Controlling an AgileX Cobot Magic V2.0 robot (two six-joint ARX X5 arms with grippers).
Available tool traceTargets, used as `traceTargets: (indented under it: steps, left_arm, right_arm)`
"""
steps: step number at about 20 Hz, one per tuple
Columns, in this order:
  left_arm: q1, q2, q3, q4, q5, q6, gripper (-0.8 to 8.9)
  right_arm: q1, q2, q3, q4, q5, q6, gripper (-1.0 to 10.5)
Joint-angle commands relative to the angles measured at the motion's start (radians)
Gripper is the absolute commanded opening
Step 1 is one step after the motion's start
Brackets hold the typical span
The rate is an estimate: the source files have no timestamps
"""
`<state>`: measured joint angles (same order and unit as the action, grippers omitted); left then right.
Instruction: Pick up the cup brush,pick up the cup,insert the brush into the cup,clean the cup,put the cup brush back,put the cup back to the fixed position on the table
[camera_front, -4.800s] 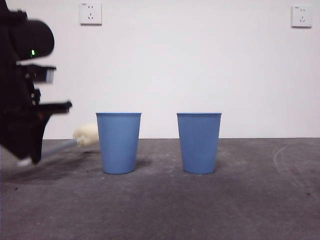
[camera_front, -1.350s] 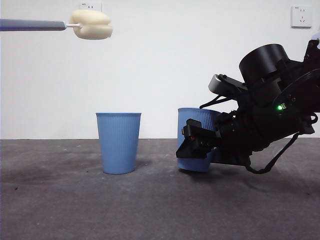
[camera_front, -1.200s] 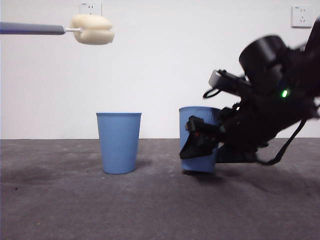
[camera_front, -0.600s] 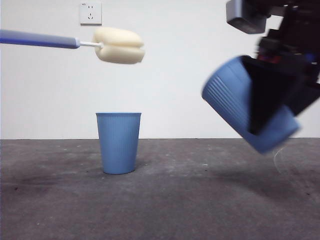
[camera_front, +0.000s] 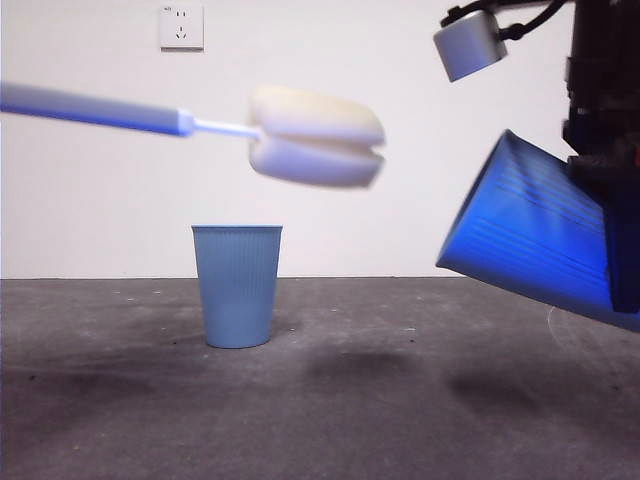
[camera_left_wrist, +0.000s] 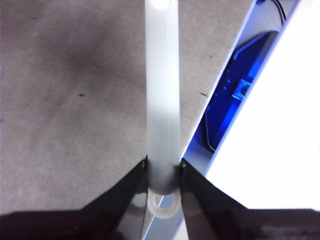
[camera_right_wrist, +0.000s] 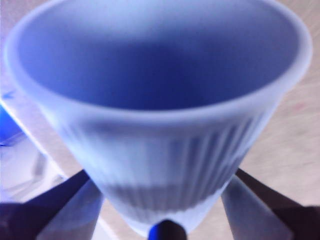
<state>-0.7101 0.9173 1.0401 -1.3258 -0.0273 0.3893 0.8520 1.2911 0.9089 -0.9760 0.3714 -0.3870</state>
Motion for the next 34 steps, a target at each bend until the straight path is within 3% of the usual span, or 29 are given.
traceTargets:
  steps: [1, 9, 16, 24, 28, 34]
  left_arm:
    - [-0.038, 0.028, 0.000, 0.005, 0.001, 0.012, -0.09]
    - [-0.134, 0.144, 0.000, 0.053, 0.001, 0.003, -0.09]
    - [-0.179, 0.224, 0.000, 0.104, 0.002, -0.004, -0.09]
    - [-0.201, 0.256, 0.000, 0.181, 0.058, -0.032, -0.09]
    - [-0.196, 0.255, 0.000, 0.124, -0.003, -0.042, -0.09]
    - [-0.146, 0.213, 0.000, 0.044, -0.003, -0.053, -0.09]
  right_arm:
    - [0.039, 0.008, 0.005, 0.003, 0.043, -0.011, -0.1]
    - [0.090, 0.019, 0.005, -0.001, 0.136, -0.075, -0.1]
    - [0.204, 0.136, 0.024, 0.021, 0.168, -0.112, -0.1]
    - [0.274, 0.262, 0.146, 0.056, 0.168, -0.111, -0.1]
    - [0.273, 0.262, 0.148, 0.020, 0.169, -0.101, -0.1]
    - [0.272, 0.262, 0.148, -0.042, 0.180, -0.057, -0.1]
